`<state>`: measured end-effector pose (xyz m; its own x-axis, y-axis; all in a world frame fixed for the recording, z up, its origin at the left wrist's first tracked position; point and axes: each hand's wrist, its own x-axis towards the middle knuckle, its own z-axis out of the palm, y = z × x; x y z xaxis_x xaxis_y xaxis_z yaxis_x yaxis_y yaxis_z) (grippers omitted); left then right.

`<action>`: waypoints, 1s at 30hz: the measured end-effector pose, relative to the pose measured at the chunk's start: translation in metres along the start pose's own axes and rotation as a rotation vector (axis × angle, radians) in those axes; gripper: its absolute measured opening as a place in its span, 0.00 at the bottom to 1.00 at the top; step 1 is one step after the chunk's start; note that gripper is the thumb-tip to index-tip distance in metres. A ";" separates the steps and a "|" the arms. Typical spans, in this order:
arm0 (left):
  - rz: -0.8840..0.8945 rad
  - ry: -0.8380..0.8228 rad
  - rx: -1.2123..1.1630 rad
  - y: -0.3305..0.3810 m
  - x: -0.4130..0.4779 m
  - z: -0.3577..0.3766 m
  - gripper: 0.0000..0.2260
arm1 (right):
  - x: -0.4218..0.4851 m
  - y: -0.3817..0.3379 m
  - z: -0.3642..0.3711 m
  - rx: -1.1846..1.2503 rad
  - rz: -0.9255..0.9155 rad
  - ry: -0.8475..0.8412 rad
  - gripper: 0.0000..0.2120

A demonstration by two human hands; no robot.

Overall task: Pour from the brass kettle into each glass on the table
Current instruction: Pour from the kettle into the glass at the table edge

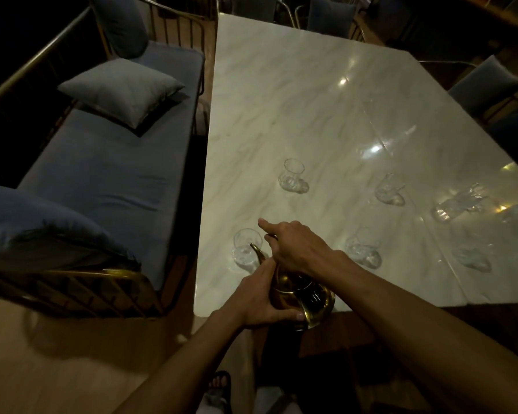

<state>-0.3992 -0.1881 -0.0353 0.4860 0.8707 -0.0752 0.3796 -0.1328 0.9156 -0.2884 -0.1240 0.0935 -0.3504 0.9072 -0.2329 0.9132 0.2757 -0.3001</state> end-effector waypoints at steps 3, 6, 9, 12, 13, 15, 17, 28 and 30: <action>0.003 -0.002 -0.006 0.001 0.000 0.000 0.49 | -0.001 0.000 0.000 -0.005 0.004 -0.001 0.22; 0.008 -0.004 0.001 0.001 0.001 -0.001 0.48 | -0.001 0.000 -0.001 -0.013 0.003 0.002 0.22; 0.008 -0.006 0.002 0.001 0.002 0.000 0.48 | 0.000 0.000 -0.004 -0.022 0.003 0.006 0.22; 0.008 -0.010 0.001 0.001 0.002 0.002 0.47 | -0.002 0.000 -0.004 -0.020 0.008 0.008 0.22; 0.008 -0.011 0.002 0.000 0.001 0.002 0.48 | -0.003 0.000 -0.004 -0.017 0.012 0.008 0.22; 0.008 -0.016 0.000 0.000 0.001 0.002 0.48 | -0.005 0.000 -0.003 -0.009 0.024 0.007 0.22; 0.009 -0.020 -0.001 0.000 0.000 0.002 0.48 | -0.007 0.000 -0.003 -0.004 0.034 0.006 0.22; 0.012 -0.014 -0.008 0.002 -0.002 0.002 0.48 | -0.010 -0.005 -0.006 -0.005 0.037 -0.003 0.22; 0.014 -0.016 -0.008 0.003 -0.003 0.002 0.48 | -0.010 -0.006 -0.007 -0.010 0.031 0.000 0.22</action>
<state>-0.3981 -0.1915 -0.0330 0.5041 0.8609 -0.0685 0.3659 -0.1411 0.9199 -0.2885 -0.1326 0.1042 -0.3223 0.9152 -0.2419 0.9256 0.2510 -0.2834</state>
